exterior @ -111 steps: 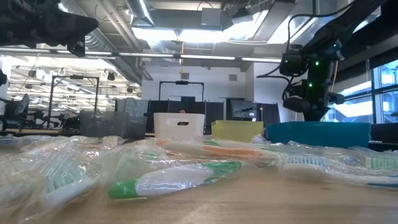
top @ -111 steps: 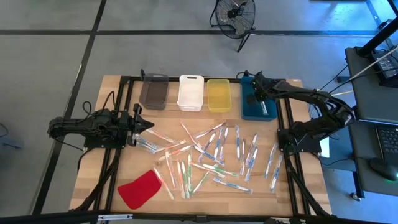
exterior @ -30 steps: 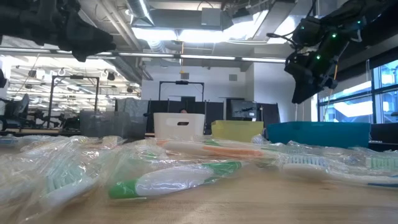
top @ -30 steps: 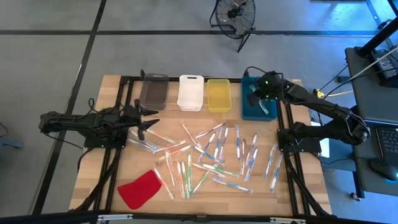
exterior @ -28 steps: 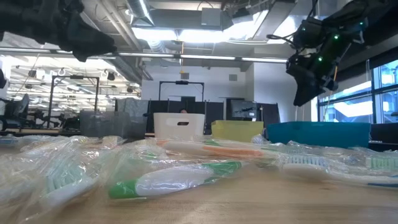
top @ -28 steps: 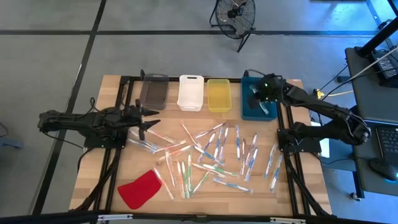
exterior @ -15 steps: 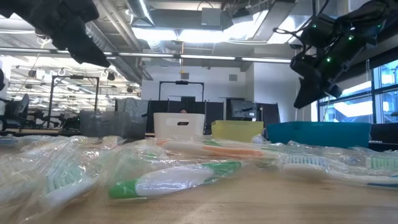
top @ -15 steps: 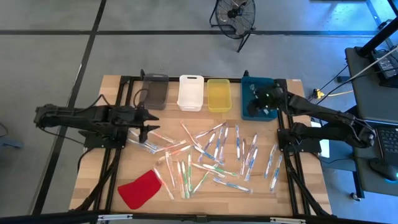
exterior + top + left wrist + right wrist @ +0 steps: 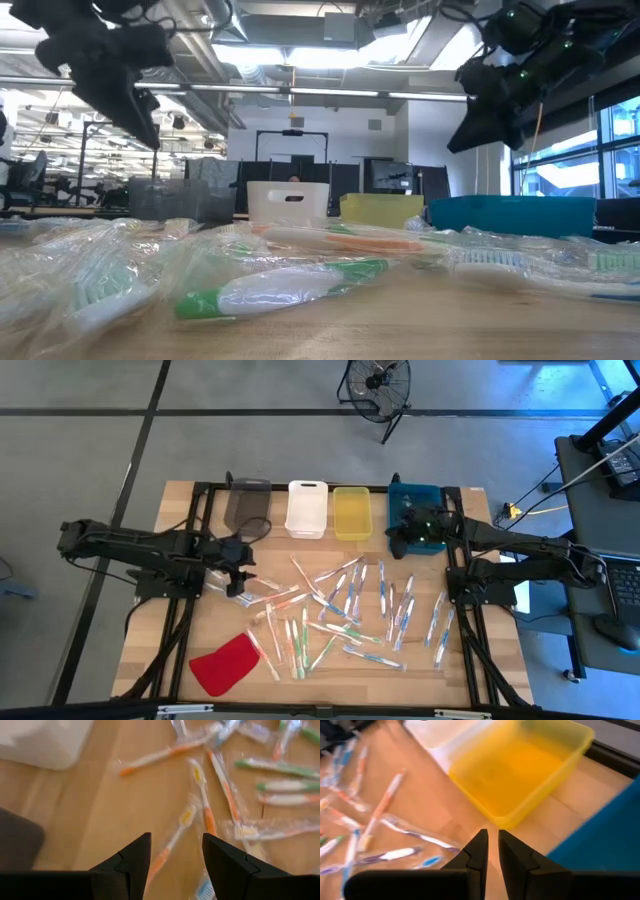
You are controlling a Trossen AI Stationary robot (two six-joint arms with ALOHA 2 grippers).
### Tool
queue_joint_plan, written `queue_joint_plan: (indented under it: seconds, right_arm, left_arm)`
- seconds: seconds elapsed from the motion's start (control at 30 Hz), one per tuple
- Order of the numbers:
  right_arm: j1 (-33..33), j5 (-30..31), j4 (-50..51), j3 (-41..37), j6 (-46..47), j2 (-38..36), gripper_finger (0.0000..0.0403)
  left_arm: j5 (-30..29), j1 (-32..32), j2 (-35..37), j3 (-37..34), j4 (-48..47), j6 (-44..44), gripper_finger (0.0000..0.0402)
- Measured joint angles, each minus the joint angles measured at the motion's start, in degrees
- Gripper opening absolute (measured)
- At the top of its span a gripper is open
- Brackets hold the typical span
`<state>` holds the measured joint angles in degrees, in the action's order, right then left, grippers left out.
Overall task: Pick & Place Toothbrushes
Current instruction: Put the orange toothbrush into the black bin
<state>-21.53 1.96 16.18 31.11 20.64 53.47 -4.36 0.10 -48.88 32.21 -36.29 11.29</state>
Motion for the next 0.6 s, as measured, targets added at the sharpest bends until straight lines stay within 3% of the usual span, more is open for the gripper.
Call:
queue_joint_plan:
  seconds: [0.4, 0.6]
  right_arm:
    - [6.1, 1.5, -5.0, 0.0, 0.1, 0.0, 0.0070]
    - [8.2, 3.6, -5.0, 0.0, 0.1, 0.0, 0.0075]
  left_arm:
    - [6.0, 1.5, -13.2, 2.5, 1.3, 0.8, 0.0173]
    - [7.2, 3.9, -18.4, 7.0, 0.6, -4.7, 0.0173]
